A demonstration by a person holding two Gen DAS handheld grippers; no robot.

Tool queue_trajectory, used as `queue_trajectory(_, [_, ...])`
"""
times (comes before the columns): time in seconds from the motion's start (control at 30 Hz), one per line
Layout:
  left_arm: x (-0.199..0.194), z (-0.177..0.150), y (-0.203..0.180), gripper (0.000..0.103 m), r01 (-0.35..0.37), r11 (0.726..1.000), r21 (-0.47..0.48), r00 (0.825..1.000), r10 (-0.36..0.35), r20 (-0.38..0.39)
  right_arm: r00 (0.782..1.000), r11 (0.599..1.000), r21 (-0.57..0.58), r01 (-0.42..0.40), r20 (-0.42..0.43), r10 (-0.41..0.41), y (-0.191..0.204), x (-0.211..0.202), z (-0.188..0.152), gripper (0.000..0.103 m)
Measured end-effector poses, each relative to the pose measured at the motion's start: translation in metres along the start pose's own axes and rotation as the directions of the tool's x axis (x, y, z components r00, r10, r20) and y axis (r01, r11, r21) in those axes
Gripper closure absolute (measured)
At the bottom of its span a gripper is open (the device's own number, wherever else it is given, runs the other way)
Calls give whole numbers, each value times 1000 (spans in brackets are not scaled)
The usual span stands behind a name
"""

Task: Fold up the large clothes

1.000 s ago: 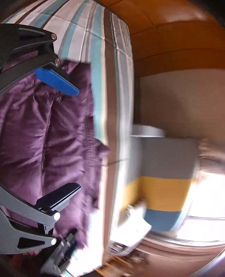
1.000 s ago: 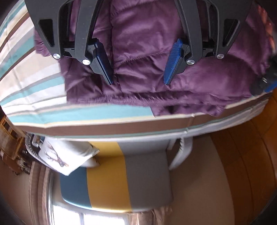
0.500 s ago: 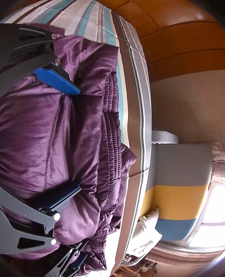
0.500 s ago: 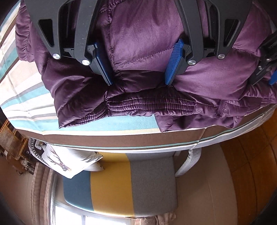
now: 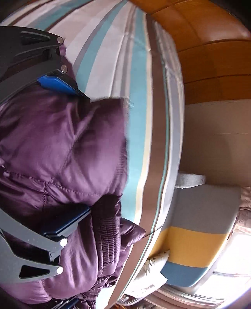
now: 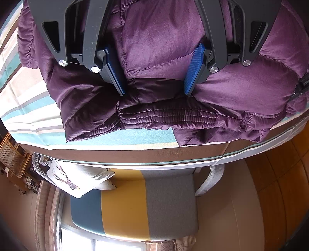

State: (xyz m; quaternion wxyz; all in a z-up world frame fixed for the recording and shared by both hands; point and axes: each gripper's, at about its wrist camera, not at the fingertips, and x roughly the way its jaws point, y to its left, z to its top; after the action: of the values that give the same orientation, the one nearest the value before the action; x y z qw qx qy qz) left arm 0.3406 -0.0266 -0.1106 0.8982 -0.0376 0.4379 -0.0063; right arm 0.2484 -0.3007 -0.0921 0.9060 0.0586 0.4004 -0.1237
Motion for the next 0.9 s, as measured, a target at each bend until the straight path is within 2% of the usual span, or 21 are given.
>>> queue_trajectory(0.1, [2,-2,5,2,32,999,-24,999,-32,-3,997,997,29,-73,-10,73,-8,-5,3,36])
queue_trajectory(0.17, [1,-4,5,2,35,999,-27,999,-35,1,990,989,58,-137,26,136,-21,-22,6,36])
queue_trajectory(0.23, [0,-6,8,2,38,999,-29,999,-37,3,984,985,49,-165,73,161,-32,-36,10,36])
queue_trajectory(0.3, [1,-4,7,2,42,999,-31,999,-41,5,988,991,26,-134,75,132,-45,-38,13,36])
queue_trajectory(0.37, [0,-6,8,2,41,999,-30,999,-41,5,995,994,55,-94,18,93,-62,-23,14,37])
queue_trajectory(0.43, [0,-6,7,2,40,999,-30,999,-40,5,990,984,124,-131,-26,135,-75,-5,9,38])
queue_trajectory(0.5, [0,-5,7,2,36,999,-28,999,-36,5,991,982,136,-133,-14,136,-75,2,6,38])
queue_trajectory(0.57, [1,-5,6,2,28,999,-23,1000,-28,3,995,989,108,-98,-12,99,-68,4,6,38])
queue_trajectory(0.67, [1,-3,4,2,16,1000,-14,1000,-16,0,994,987,116,-107,-17,109,-70,4,6,38])
queue_trajectory(0.77, [-6,3,-1,2,-18,1000,12,999,19,-44,997,990,122,-73,-26,77,-68,-11,13,38])
queue_trajectory(0.8, [-16,5,-3,2,-13,1000,20,998,15,-57,996,986,139,-90,-6,92,-66,-23,13,38])
queue_trajectory(0.9, [-51,-1,-7,2,6,1000,-15,1000,-6,-10,986,978,134,-163,41,159,-43,-58,14,38])
